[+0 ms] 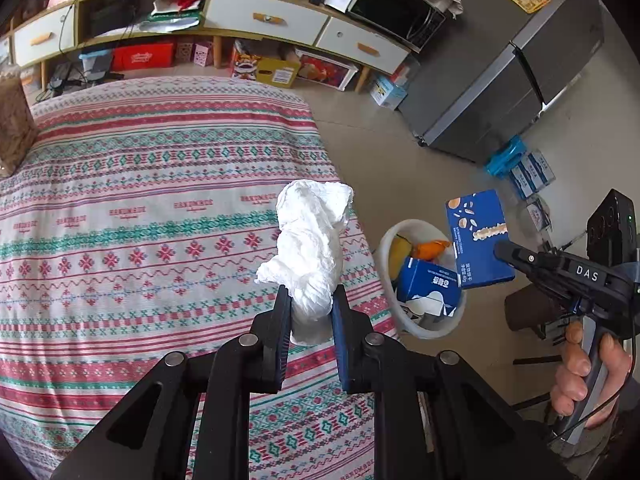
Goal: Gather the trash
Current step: 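Drop the white bag and small box into the bin with both tools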
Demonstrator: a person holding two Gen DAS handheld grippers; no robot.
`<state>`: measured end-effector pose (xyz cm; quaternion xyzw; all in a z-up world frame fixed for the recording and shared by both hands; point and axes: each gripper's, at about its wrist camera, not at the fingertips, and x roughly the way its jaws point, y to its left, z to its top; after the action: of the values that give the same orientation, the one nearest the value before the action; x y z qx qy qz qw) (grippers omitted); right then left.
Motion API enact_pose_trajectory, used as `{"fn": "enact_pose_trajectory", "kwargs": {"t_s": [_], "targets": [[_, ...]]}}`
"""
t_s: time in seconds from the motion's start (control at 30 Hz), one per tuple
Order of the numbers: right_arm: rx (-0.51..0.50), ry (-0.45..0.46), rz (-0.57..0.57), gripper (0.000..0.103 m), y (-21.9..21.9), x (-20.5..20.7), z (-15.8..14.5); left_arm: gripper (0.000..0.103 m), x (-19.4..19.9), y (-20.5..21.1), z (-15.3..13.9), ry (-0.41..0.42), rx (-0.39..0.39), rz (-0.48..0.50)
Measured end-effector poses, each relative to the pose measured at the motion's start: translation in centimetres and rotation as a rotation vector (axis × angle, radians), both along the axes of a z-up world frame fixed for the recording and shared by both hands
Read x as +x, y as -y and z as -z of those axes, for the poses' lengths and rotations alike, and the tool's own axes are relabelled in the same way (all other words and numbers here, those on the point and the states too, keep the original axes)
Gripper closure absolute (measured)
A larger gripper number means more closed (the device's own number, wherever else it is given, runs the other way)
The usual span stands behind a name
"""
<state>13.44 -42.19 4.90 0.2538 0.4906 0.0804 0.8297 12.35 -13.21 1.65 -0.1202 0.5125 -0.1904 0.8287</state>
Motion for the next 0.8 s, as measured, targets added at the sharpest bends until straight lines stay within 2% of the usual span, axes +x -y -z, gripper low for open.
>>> {"fn": "enact_pose_trajectory", "kwargs": {"t_s": [0.13,0.27,0.37,0.53,0.8], "targets": [[0.014,-0.013,0.087,0.103,4.5,-0.3,0.1,0.083,0.0,4.4,0.7,-0.002,-0.038,0.056],[-0.084,-0.059,0.164,0.103,7.5,-0.3,0.9,0.083,0.6,9.8,2.2,-0.03,-0.06,0.131],[-0.12,-0.091,0.146,0.103,8.1,0.1,1.8,0.083,1.2,13.7,3.1,-0.043,-0.061,0.185],[-0.27,-0.137,0.124,0.103,8.0,0.6,3.0,0.083,2.2,18.2,4.6,-0.056,-0.034,0.254],[-0.413,-0.203,0.087,0.103,7.3,1.5,4.7,0.083,2.9,21.2,7.9,-0.106,0.002,0.299]]}}
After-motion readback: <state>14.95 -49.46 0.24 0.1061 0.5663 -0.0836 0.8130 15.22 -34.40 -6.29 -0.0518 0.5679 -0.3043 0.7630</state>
